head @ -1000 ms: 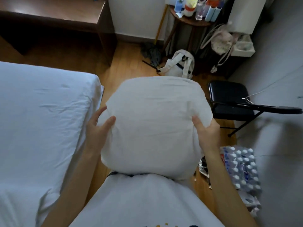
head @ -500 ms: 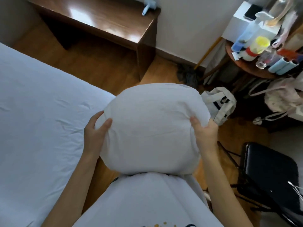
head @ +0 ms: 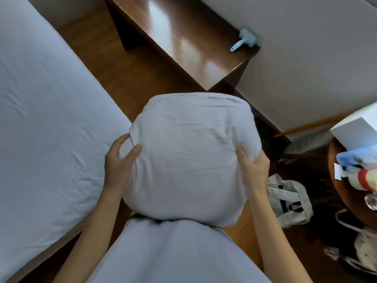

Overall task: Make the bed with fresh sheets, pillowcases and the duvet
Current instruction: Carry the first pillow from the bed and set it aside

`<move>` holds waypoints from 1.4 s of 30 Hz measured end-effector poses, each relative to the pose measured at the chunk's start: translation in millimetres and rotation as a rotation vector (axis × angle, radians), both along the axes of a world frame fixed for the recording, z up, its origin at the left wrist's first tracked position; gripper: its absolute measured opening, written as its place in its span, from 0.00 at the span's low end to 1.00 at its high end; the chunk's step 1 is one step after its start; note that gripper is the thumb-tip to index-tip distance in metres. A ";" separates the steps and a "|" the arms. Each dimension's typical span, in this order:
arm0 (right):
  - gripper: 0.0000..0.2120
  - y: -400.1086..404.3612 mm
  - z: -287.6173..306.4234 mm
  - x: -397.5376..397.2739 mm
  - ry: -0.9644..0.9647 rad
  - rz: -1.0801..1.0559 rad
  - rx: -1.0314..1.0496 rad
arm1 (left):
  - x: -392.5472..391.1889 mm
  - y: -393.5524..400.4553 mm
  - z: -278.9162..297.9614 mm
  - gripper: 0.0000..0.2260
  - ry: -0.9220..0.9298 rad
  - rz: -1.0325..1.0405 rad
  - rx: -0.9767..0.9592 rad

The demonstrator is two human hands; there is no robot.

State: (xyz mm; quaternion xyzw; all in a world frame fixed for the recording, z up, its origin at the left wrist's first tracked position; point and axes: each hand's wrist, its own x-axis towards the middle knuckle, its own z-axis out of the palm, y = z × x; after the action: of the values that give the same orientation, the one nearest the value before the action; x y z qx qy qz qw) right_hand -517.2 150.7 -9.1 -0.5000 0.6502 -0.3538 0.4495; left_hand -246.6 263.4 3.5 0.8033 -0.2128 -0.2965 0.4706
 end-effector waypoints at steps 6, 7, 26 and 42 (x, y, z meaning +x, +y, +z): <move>0.09 -134.3 -6.7 72.4 0.056 0.063 -0.034 | 55.3 -107.7 -21.6 0.18 0.068 0.083 -0.003; 0.08 -159.7 -4.2 88.0 0.061 0.068 -0.049 | 69.2 -131.3 -21.9 0.19 0.074 0.083 -0.011; 0.05 -540.8 -5.9 437.7 -0.085 0.310 -0.023 | 370.1 -455.9 -7.5 0.18 -0.071 0.304 0.012; 0.06 -797.8 0.1 689.3 -0.112 0.300 0.069 | 632.1 -717.2 4.6 0.17 -0.078 0.297 -0.024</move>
State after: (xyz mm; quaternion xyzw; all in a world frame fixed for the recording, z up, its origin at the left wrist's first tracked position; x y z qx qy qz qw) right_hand 172.2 -647.0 -9.0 -0.5554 0.5540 -0.2874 0.5495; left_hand 385.5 -453.8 8.1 0.8312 -0.1135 -0.1897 0.5102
